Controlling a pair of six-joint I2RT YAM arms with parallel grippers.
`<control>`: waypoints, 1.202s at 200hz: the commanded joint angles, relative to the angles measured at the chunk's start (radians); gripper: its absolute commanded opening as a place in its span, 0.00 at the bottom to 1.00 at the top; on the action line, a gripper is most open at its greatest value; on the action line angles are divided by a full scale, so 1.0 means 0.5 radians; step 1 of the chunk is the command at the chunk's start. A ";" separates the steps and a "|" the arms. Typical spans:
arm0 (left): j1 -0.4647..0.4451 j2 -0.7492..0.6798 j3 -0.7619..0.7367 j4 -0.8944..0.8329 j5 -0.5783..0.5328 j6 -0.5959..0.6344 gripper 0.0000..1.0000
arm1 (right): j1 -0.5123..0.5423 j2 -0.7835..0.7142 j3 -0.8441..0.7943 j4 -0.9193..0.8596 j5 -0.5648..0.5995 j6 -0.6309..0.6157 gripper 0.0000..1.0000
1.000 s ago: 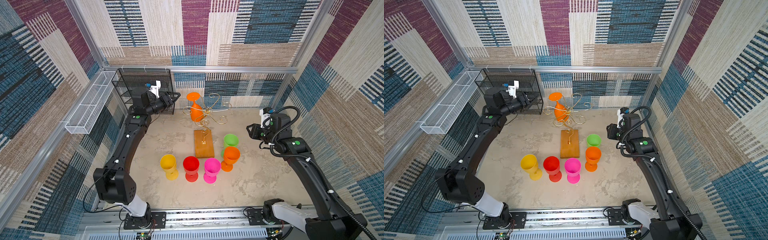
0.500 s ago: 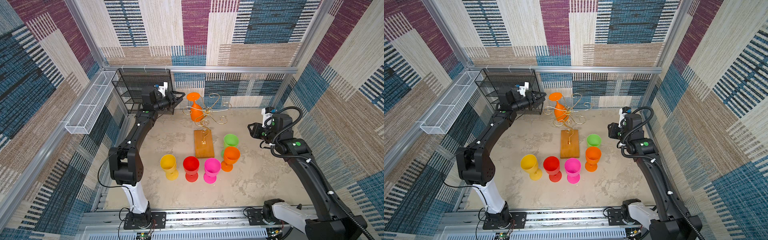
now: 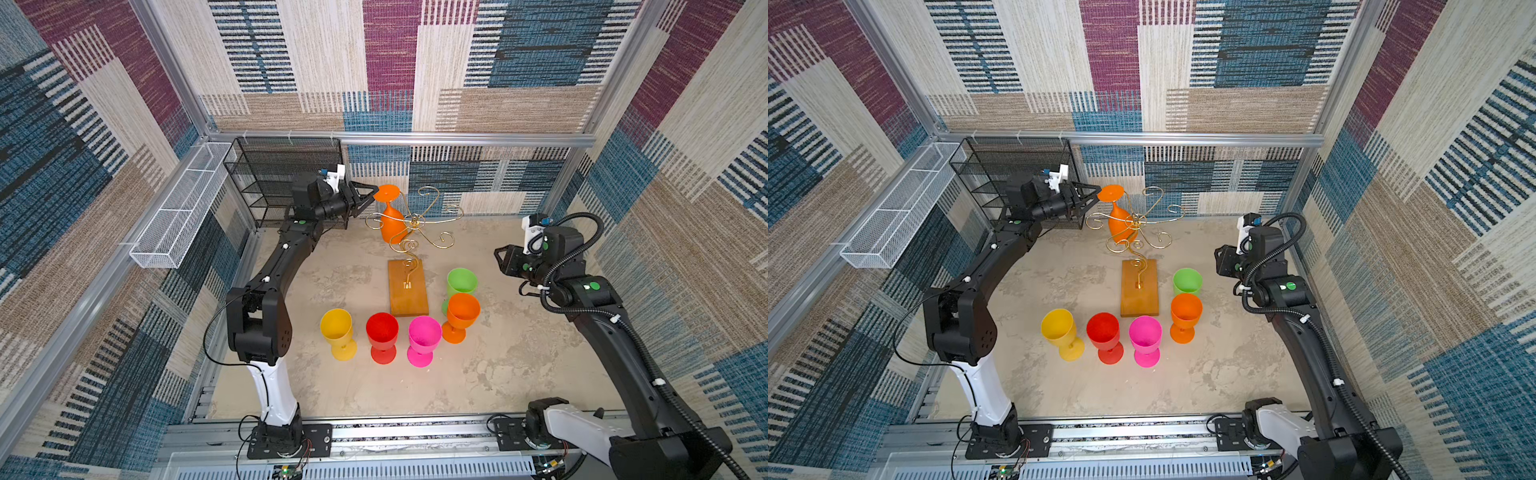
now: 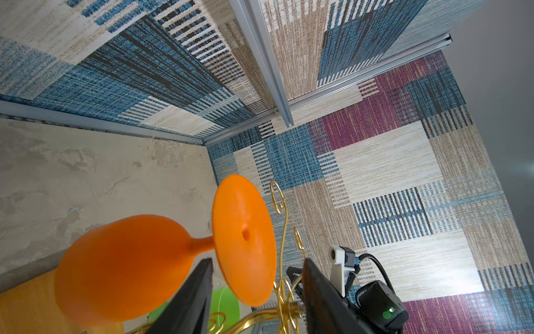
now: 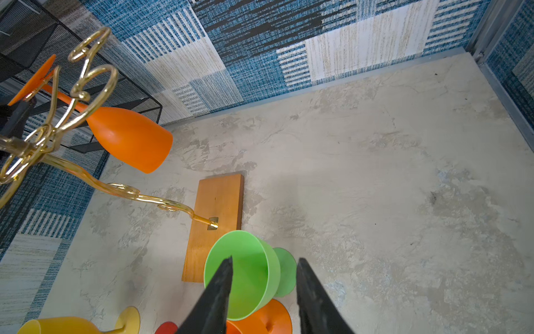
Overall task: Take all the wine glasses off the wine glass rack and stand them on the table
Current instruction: 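Close the left gripper on the orange glass foot on the rack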
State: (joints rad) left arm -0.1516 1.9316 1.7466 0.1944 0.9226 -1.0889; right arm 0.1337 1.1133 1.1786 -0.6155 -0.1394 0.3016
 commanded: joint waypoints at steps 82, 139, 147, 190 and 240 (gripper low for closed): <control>-0.010 0.058 0.059 0.070 0.061 -0.021 0.39 | -0.004 -0.010 -0.010 0.085 -0.012 -0.011 0.39; -0.013 0.069 0.062 0.061 0.078 -0.022 0.25 | -0.009 -0.019 -0.019 0.084 -0.016 -0.009 0.39; -0.013 0.067 0.063 0.060 0.080 -0.022 0.22 | -0.010 -0.021 -0.019 0.084 -0.013 -0.011 0.39; -0.007 0.051 0.057 0.099 0.089 -0.061 0.07 | -0.011 -0.030 -0.021 0.085 -0.015 -0.005 0.39; 0.008 0.036 0.056 0.213 0.117 -0.176 0.00 | -0.016 -0.042 -0.032 0.084 -0.022 -0.007 0.39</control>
State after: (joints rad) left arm -0.1547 1.9575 1.7706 0.2214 0.9539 -1.1271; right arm 0.1265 1.0969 1.1660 -0.6098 -0.1398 0.3016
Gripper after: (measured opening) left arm 0.076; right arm 0.392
